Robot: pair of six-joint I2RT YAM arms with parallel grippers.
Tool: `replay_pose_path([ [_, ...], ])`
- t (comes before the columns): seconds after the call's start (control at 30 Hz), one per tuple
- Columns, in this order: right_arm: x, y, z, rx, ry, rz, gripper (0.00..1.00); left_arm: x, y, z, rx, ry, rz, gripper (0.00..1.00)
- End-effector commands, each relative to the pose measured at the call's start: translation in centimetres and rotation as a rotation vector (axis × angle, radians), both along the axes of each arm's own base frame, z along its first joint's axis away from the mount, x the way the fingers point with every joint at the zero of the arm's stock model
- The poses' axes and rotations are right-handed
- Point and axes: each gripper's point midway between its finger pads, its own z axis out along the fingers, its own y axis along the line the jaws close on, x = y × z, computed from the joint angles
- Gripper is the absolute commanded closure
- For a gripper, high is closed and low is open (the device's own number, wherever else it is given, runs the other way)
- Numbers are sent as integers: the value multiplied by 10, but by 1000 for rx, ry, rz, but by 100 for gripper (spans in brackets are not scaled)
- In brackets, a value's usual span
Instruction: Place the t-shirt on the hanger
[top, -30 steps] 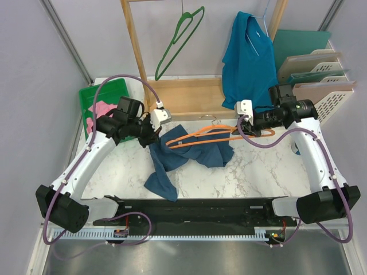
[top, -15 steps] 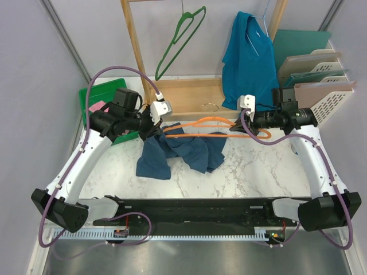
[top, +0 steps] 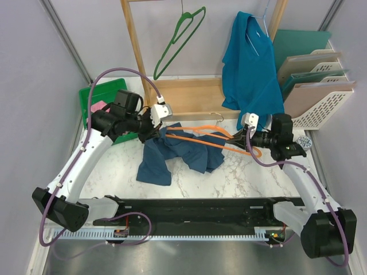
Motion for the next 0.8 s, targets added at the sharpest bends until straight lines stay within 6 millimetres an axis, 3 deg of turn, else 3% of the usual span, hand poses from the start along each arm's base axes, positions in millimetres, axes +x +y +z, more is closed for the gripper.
replay_pose_path([
  [0.0, 15, 16, 59, 167, -237, -34, 100, 0, -4, 19, -18, -37, -44, 97],
  [0.03, 12, 16, 51, 185, -210, -45, 100, 1, -4, 20, -16, -39, -44, 96],
  [0.13, 5, 17, 58, 150, -299, 15, 100, 8, 1, 20, 10, -49, -6, 95],
  [0.17, -5, 18, 42, 123, -223, 49, 100, 12, 2, 20, 15, -53, 12, 94],
  [0.27, -15, 16, 37, 86, -242, 84, 100, 26, 9, 22, 44, -92, 68, 92],
  [0.43, -16, 17, 45, 104, -250, 91, 100, 47, 24, 22, 85, -167, 189, 90],
  [0.53, -12, 18, 47, 128, -255, 71, 100, 47, 25, 24, 72, -174, 205, 77],
  [0.6, -13, 18, 49, 148, -233, 57, 100, 44, 21, 26, 51, -165, 201, 62],
  [0.77, -13, 21, 49, 162, -244, 54, 100, 29, 10, 31, -1, -133, 125, 58],
])
